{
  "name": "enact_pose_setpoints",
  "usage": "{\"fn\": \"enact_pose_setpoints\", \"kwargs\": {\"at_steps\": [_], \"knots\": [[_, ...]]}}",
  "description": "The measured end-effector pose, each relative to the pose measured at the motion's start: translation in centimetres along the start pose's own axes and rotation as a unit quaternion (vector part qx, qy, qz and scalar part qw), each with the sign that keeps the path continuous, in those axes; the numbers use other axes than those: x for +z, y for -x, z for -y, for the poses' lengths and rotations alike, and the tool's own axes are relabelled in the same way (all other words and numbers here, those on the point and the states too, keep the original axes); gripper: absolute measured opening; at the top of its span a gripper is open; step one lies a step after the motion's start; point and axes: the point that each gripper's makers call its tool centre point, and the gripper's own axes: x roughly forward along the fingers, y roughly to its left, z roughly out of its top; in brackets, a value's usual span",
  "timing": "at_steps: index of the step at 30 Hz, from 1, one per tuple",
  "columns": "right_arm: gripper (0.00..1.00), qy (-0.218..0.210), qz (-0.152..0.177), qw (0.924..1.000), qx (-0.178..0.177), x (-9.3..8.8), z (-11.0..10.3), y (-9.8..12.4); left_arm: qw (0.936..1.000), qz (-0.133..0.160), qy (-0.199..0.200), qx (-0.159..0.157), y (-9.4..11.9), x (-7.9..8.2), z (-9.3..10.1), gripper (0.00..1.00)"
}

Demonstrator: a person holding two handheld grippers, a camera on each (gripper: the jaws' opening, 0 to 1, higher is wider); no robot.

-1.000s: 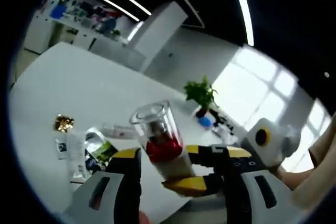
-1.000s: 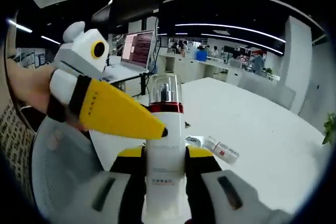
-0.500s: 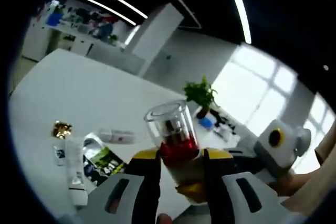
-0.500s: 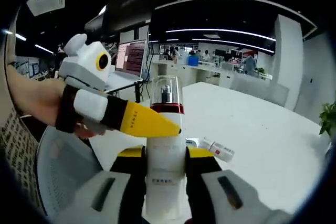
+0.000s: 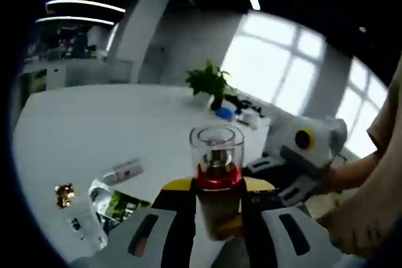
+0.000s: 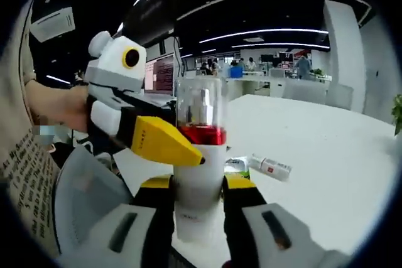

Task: Arrange the skincare products in the storage area until every visible bottle or jar stands upright without overlapping.

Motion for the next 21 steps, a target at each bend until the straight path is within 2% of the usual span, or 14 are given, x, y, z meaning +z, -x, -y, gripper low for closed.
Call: {"fn": "enact_pose_setpoints", "kwargs": {"at_steps": [1,3,6,9,15,21], "knots": [[0.29,0.000,0.002,1.0000,0.007,-0.2,0.2,0.1,1.0000,-0.002,-0.003,-0.003,-0.1,0.0,0.0,0.23],[0.30,-0.001,0.004,0.9998,0.018,-0.5,0.4,0.3,0.9986,-0.027,-0.040,-0.022,-0.6,-0.6,0.3,0.23],[0.31,0.029,-0.015,0.9988,0.036,-1.5,0.4,0.3,0.9936,-0.062,-0.084,-0.045,-1.4,-1.4,0.9,0.23],[0.31,0.060,-0.038,0.9973,0.020,-2.3,0.9,0.2,0.9882,-0.087,-0.113,-0.056,-2.3,-2.1,0.8,0.23],[0.31,0.058,-0.043,0.9973,-0.006,-3.4,2.0,-0.3,0.9850,-0.100,-0.119,-0.074,-3.1,-2.5,0.2,0.23],[0.31,0.067,-0.071,0.9933,-0.062,-5.0,3.5,-1.1,0.9779,-0.123,-0.144,-0.089,-4.3,-3.5,-0.7,0.23]]}}
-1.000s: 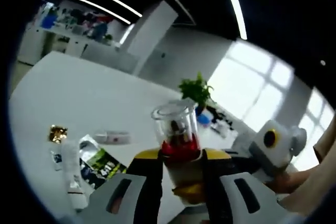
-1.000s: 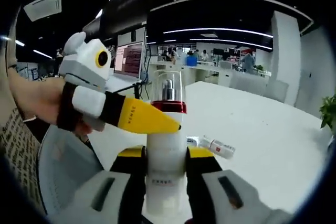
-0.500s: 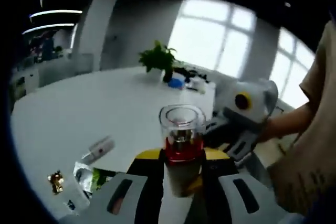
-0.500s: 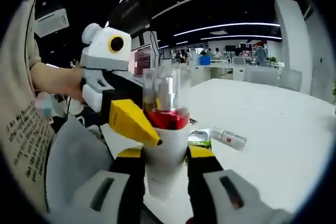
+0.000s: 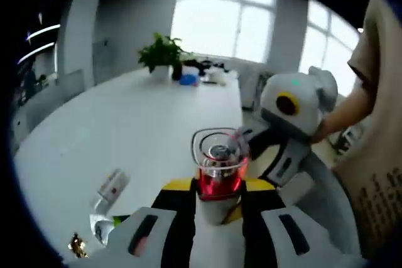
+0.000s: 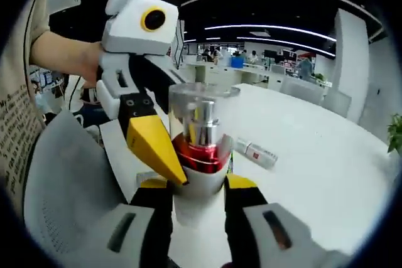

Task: Arrange the skincare products in the storage area until every visible bottle or jar stands upright without overlapping.

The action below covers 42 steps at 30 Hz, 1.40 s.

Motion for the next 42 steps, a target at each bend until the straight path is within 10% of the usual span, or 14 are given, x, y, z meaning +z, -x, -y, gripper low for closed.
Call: {"fn": "enact_pose_setpoints", "kwargs": {"at_steps": [21,42], "knots": [[0.31,-0.021,-0.067,0.9973,-0.023,-3.7,2.7,-1.8,0.9985,-0.042,-0.026,-0.026,-3.8,-1.8,-2.3,0.24],[0.31,-0.038,-0.029,0.9942,-0.096,-3.3,7.7,-3.8,0.9949,-0.046,-0.082,-0.038,-5.5,0.0,-6.1,0.24]]}}
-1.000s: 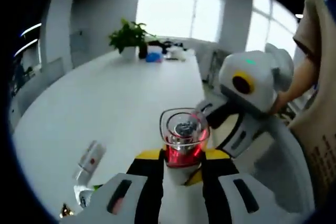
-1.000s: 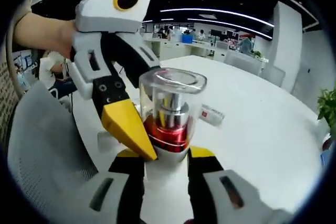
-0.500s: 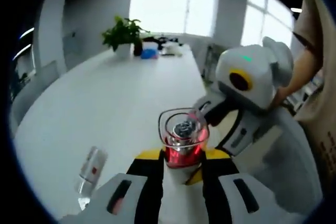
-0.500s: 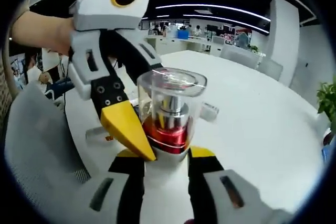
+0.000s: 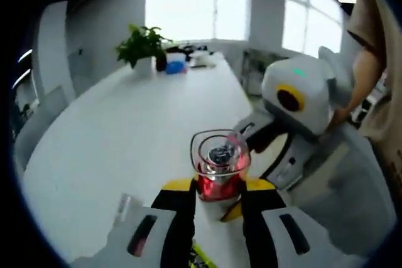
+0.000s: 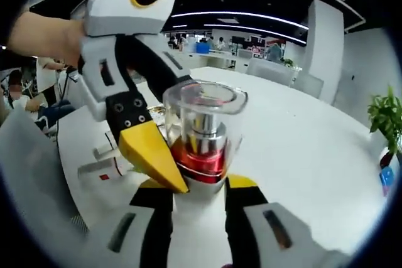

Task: Arrange the skincare products in the storage area until every visible bottle or jar stands upright without overlapping.

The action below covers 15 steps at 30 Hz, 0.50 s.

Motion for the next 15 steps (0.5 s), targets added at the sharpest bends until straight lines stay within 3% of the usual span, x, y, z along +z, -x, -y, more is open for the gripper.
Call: {"fn": "enact_pose_setpoints", "kwargs": {"at_steps": [10,15], "knots": [[0.31,0.008,0.013,0.9998,-0.009,0.9,2.4,-2.8,0.9999,-0.002,0.011,0.006,-0.8,0.2,-3.5,0.24],[0.32,0.016,0.015,0.9996,-0.016,1.3,3.5,-3.8,0.9999,-0.008,-0.001,0.014,-1.3,0.2,-5.0,0.24]]}}
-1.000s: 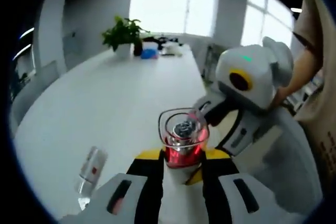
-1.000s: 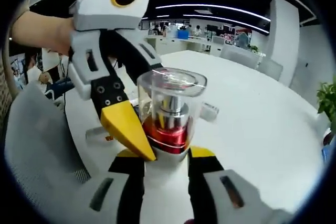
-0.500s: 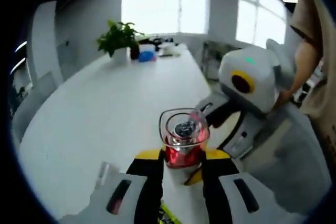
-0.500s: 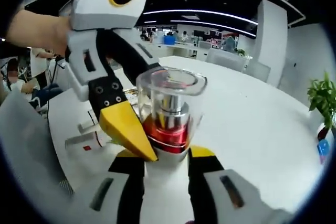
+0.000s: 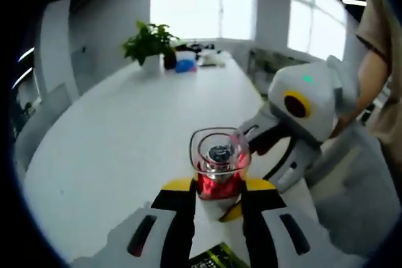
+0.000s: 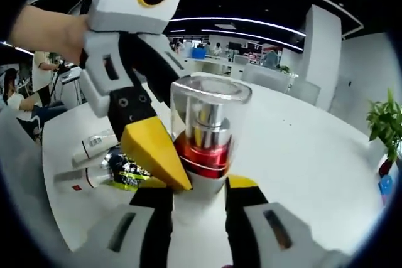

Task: Arrange the skincare products in the storage area until every visible bottle or jar stands upright without overlapping.

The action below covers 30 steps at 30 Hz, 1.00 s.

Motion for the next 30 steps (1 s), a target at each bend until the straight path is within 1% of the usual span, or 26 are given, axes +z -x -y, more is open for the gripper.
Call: {"fn": "enact_pose_setpoints", "kwargs": {"at_steps": [5,10,14,22,30], "knots": [[0.31,0.001,0.001,1.0000,-0.002,0.3,0.8,-0.8,0.9999,0.001,0.014,0.006,-0.4,-0.2,-1.4,0.25],[0.31,0.001,0.001,1.0000,-0.005,0.3,1.6,-1.7,0.9993,0.008,0.034,0.012,-0.7,-0.2,-2.3,0.25],[0.31,-0.003,-0.001,1.0000,-0.007,0.2,1.6,-1.7,0.9989,0.009,0.044,0.010,-0.6,-0.2,-2.2,0.25],[0.31,-0.020,-0.005,0.9996,-0.019,0.0,1.7,-1.9,0.9989,0.002,0.045,0.011,-0.7,-0.5,-2.1,0.26],[0.31,-0.024,-0.004,0.9992,-0.031,0.2,2.1,-2.4,0.9988,-0.006,0.046,0.016,-0.7,-0.5,-3.1,0.26]]}}
